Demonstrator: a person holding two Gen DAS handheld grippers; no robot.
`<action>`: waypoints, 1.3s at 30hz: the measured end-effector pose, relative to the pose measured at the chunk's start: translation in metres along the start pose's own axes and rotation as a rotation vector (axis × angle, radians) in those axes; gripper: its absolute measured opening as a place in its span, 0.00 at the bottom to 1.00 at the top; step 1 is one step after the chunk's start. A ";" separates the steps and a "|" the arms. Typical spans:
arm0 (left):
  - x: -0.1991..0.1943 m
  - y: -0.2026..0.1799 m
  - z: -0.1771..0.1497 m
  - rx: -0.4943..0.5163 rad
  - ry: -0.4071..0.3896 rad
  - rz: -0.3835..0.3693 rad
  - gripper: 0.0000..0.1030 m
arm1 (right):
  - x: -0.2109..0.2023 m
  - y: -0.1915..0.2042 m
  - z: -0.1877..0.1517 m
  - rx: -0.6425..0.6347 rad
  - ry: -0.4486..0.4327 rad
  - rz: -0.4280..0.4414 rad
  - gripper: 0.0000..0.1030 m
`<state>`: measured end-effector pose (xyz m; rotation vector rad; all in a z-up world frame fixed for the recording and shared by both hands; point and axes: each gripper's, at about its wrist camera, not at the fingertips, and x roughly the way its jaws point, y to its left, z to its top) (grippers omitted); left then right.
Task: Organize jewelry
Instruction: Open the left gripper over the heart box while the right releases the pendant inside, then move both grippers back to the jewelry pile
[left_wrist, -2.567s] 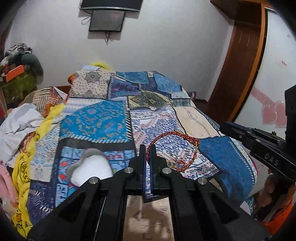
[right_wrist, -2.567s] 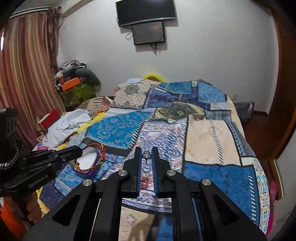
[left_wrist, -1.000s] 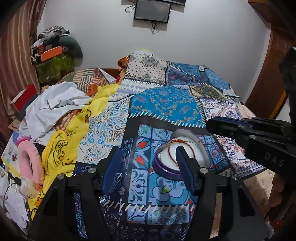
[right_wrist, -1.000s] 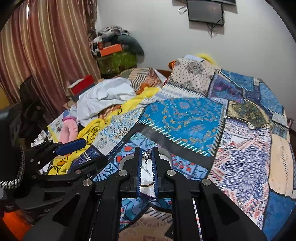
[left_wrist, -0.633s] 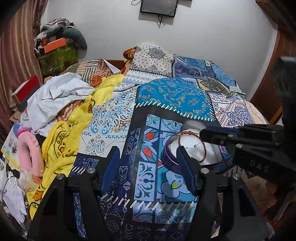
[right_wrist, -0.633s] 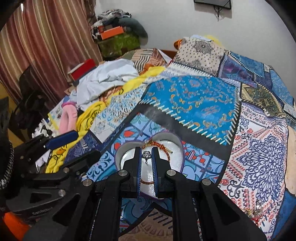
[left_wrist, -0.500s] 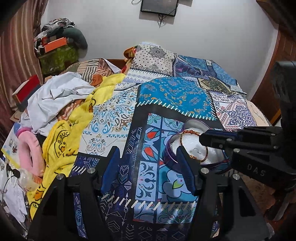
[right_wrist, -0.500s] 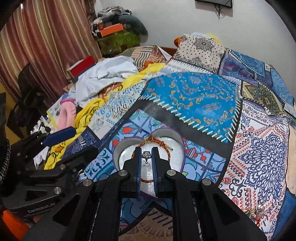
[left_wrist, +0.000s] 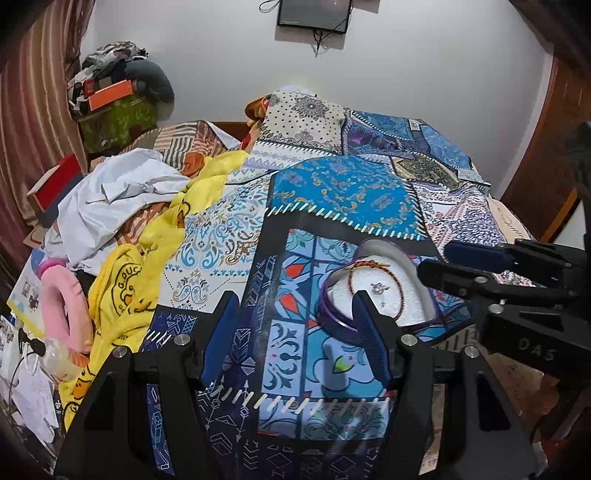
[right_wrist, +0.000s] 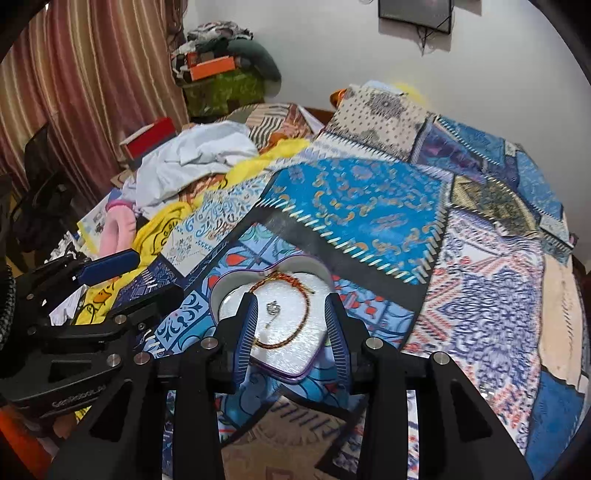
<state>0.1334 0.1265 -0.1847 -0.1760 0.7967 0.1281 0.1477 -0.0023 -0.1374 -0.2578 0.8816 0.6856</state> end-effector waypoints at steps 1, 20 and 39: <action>-0.002 -0.003 0.001 0.004 -0.005 -0.003 0.60 | -0.004 -0.002 0.000 0.000 -0.009 -0.006 0.33; -0.028 -0.104 0.026 0.150 -0.081 -0.133 0.68 | -0.094 -0.100 -0.055 0.233 -0.157 -0.155 0.33; 0.030 -0.183 0.001 0.246 0.132 -0.270 0.68 | -0.104 -0.161 -0.110 0.345 -0.096 -0.191 0.34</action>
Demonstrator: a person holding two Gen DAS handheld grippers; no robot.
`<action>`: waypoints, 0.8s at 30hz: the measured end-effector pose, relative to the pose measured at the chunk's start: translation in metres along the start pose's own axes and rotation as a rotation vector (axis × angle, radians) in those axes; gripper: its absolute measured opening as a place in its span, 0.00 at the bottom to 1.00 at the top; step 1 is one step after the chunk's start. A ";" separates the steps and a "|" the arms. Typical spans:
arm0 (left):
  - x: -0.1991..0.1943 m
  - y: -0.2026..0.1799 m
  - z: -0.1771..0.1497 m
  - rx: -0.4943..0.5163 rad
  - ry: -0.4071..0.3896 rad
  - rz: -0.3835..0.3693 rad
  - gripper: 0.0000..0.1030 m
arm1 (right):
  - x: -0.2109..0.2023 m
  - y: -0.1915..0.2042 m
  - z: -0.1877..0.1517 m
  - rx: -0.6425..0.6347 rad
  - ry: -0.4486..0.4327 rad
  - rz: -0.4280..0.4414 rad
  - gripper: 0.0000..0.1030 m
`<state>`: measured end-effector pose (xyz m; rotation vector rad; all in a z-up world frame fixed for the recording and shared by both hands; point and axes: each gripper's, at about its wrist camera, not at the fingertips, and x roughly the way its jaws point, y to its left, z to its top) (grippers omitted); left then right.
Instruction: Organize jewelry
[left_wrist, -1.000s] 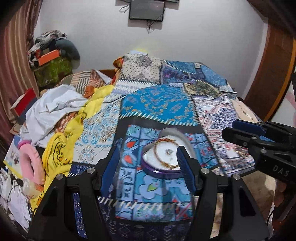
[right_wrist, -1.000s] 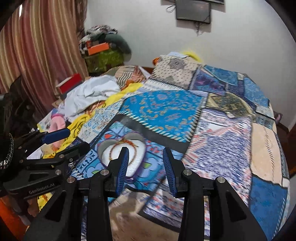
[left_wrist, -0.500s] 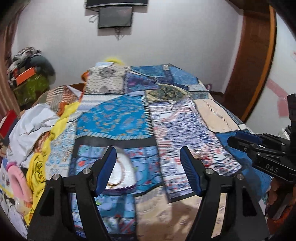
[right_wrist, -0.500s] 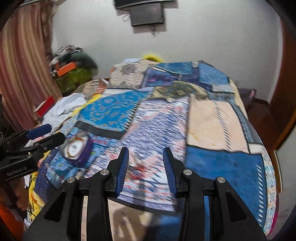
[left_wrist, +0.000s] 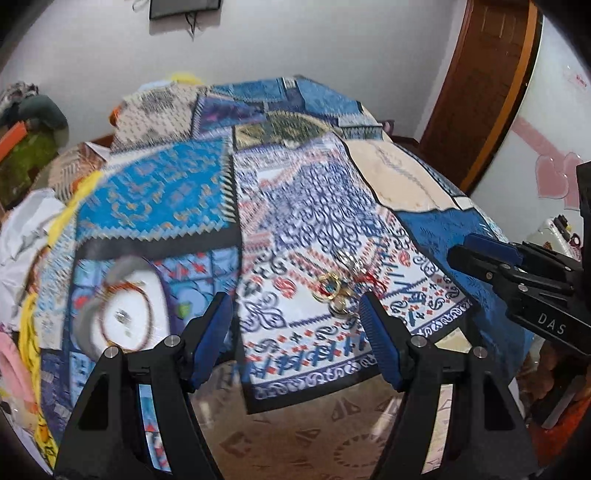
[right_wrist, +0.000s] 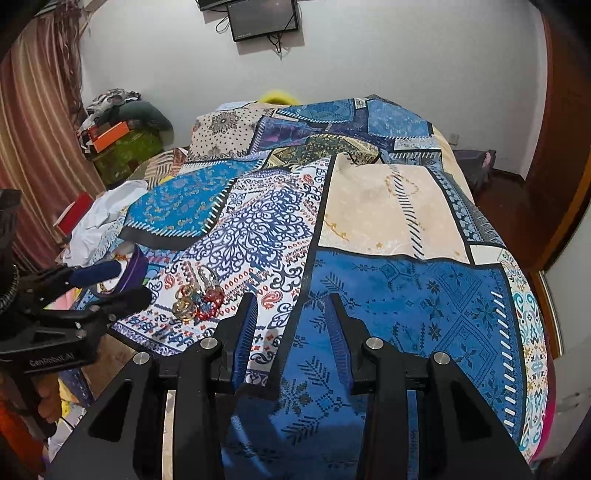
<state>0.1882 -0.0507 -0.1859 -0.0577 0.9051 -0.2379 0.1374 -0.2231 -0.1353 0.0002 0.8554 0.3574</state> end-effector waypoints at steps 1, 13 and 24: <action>0.003 -0.001 -0.001 -0.004 0.008 -0.015 0.68 | 0.001 0.000 -0.001 0.001 0.002 0.004 0.34; 0.026 -0.016 0.001 0.005 0.040 -0.103 0.31 | 0.009 -0.002 -0.002 0.005 0.020 0.022 0.34; 0.021 -0.021 -0.002 0.024 0.028 -0.113 0.20 | 0.010 0.005 0.000 -0.006 0.017 0.034 0.34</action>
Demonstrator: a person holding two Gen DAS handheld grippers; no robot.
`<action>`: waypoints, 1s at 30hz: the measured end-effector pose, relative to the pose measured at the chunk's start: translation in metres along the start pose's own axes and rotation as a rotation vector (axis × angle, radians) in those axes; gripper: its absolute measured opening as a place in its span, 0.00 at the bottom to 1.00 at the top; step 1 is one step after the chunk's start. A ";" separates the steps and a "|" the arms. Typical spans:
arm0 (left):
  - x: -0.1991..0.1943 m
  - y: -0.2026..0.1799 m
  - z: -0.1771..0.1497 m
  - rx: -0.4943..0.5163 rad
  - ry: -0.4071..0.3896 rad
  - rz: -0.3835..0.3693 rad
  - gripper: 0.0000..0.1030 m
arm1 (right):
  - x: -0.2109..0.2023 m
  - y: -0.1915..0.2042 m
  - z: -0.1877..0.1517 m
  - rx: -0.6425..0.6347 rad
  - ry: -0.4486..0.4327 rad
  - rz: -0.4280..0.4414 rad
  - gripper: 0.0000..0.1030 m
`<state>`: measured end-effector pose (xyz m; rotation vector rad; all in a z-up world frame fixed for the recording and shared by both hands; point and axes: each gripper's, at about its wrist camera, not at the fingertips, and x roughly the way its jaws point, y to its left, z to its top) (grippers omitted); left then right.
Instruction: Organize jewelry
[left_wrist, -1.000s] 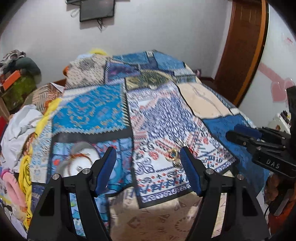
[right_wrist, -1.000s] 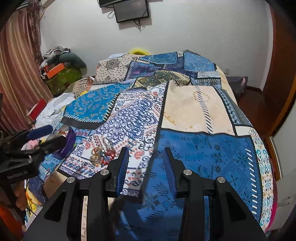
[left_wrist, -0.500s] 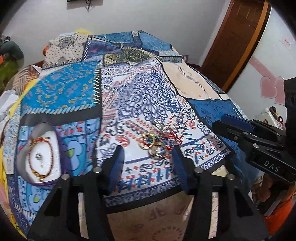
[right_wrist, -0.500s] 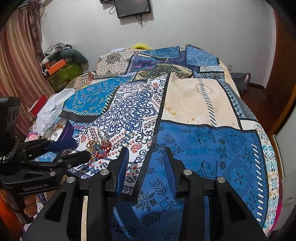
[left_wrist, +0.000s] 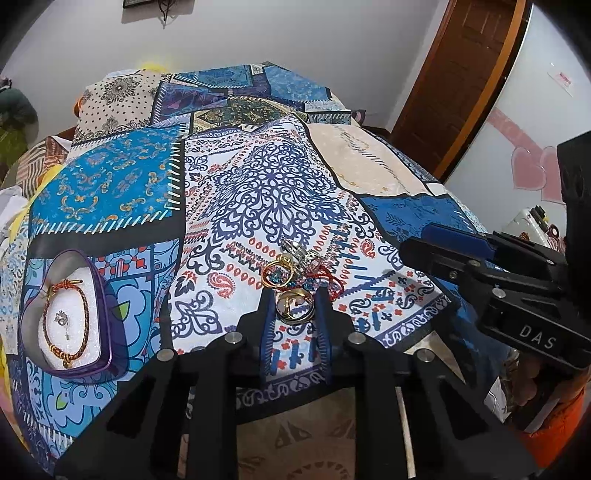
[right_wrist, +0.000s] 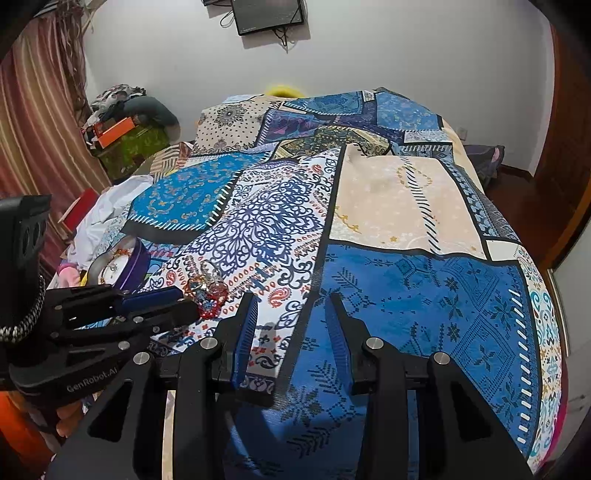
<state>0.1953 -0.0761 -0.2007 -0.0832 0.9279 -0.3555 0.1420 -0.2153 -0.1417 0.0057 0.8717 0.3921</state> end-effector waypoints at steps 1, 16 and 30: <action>-0.002 0.000 -0.001 0.000 -0.003 0.002 0.20 | 0.000 0.002 0.001 -0.003 0.001 0.002 0.34; -0.038 0.023 0.003 -0.016 -0.104 0.052 0.20 | 0.019 0.037 0.011 -0.084 0.001 0.039 0.34; -0.032 0.032 0.001 -0.018 -0.102 0.053 0.20 | 0.047 0.046 0.011 -0.092 0.083 0.094 0.16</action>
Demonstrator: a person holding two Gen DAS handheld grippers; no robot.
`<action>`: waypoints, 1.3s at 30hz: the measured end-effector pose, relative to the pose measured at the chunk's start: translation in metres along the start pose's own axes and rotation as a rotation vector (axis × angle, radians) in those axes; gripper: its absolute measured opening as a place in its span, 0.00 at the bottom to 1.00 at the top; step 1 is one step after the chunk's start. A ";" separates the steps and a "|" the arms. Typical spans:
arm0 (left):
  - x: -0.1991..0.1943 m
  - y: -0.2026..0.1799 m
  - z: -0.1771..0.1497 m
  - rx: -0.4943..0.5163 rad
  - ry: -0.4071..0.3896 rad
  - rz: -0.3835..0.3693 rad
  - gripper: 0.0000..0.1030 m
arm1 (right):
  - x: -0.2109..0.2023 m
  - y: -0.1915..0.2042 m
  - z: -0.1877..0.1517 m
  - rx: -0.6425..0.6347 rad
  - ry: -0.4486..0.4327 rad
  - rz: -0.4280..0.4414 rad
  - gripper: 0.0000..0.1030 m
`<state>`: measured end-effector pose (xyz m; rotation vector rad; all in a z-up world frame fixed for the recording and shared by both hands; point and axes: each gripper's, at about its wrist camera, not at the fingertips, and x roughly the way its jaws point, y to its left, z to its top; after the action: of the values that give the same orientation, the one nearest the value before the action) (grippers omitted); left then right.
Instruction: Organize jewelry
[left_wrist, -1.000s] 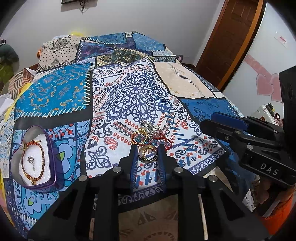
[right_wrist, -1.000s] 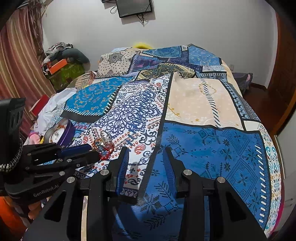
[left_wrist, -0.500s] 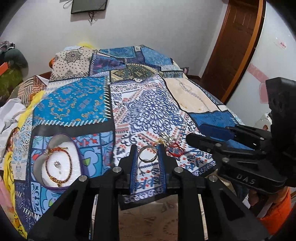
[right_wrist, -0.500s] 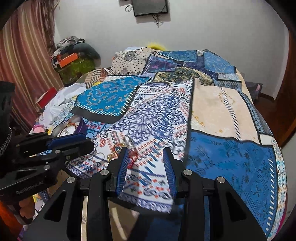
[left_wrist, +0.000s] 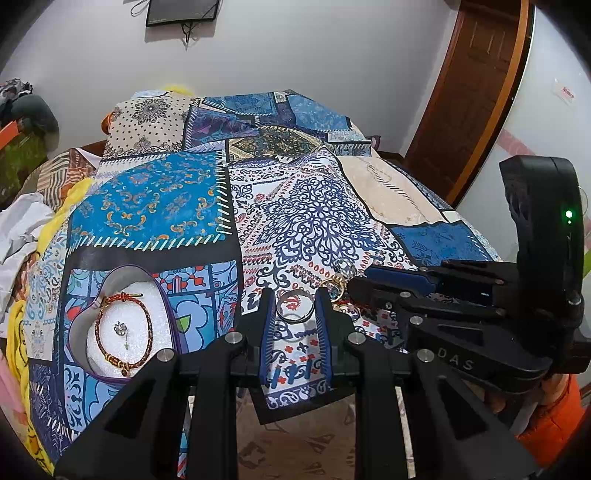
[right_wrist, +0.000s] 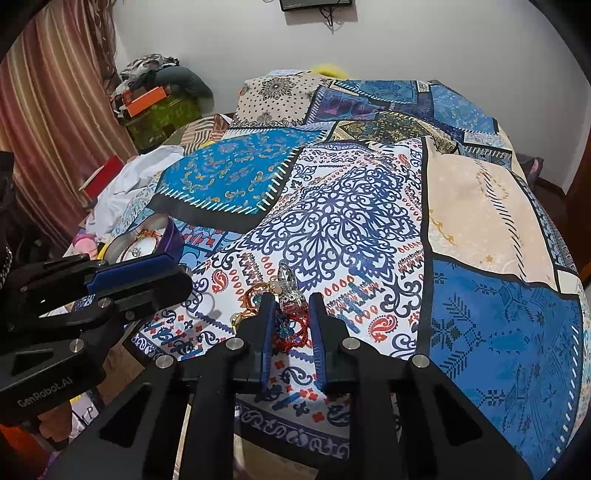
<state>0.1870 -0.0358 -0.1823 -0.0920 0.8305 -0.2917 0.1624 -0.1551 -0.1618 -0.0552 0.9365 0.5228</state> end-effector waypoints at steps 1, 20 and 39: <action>0.000 0.000 0.000 0.000 -0.001 0.000 0.20 | 0.001 0.000 0.000 0.000 0.001 0.000 0.16; -0.034 -0.005 0.001 0.007 -0.059 0.023 0.20 | -0.030 0.002 0.006 0.004 -0.071 -0.015 0.04; -0.040 0.009 -0.002 -0.026 -0.062 0.039 0.20 | 0.003 -0.002 0.007 0.021 0.041 -0.007 0.14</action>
<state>0.1622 -0.0151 -0.1567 -0.1088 0.7740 -0.2403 0.1704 -0.1532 -0.1601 -0.0500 0.9817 0.5066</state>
